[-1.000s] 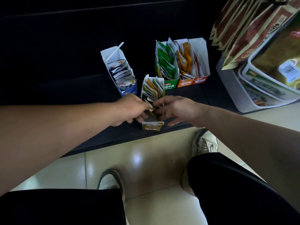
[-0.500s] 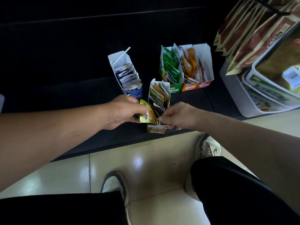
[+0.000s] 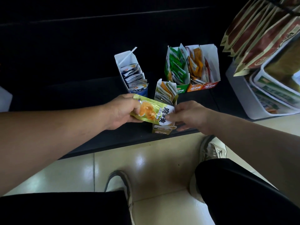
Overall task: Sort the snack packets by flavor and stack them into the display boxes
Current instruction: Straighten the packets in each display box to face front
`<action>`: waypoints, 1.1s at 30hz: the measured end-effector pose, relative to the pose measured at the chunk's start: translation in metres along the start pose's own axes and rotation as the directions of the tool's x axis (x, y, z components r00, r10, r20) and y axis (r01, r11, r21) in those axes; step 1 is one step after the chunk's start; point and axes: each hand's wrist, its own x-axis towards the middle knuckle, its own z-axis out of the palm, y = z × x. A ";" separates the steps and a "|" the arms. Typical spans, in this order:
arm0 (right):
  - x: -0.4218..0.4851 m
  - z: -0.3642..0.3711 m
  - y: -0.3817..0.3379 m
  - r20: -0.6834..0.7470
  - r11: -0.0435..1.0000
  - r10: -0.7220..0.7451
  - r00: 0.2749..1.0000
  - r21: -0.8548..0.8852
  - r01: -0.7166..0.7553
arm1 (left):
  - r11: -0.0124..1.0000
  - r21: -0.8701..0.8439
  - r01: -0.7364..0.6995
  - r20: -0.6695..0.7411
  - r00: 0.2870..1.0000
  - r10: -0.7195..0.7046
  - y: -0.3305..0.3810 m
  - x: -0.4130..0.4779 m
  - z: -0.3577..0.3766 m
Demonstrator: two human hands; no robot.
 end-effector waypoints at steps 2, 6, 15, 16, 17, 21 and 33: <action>-0.001 -0.004 -0.001 -0.021 1.000 -0.002 1.000 0.025 0.002 | 0.979 0.203 -0.028 -0.022 0.999 0.033 -0.007 0.001 -0.002; -0.006 -0.013 -0.005 -0.091 0.993 -0.073 0.993 0.087 0.081 | 0.893 0.447 -0.042 -0.014 0.998 0.053 -0.017 0.004 0.002; -0.012 -0.026 -0.012 -0.312 0.934 -0.350 0.883 -0.184 0.305 | 0.527 0.845 -0.092 0.026 0.991 0.131 -0.022 0.007 0.036; -0.013 -0.027 -0.013 -0.293 0.900 -0.411 0.863 -0.283 0.332 | 0.437 0.892 -0.114 0.051 0.987 0.154 -0.020 0.006 0.038; -0.013 -0.028 -0.014 -0.267 0.862 -0.459 0.847 -0.366 0.351 | 0.348 0.928 -0.134 0.078 0.982 0.172 -0.017 0.005 0.039; -0.019 -0.020 -0.019 -0.127 0.719 -0.546 0.828 -0.578 0.386 | 0.215 0.956 -0.199 0.153 0.964 0.216 -0.013 0.007 0.034; -0.009 0.003 -0.001 0.003 0.704 -0.326 0.945 -0.666 0.245 | 0.510 0.797 -0.323 0.124 0.914 0.386 -0.003 0.013 0.024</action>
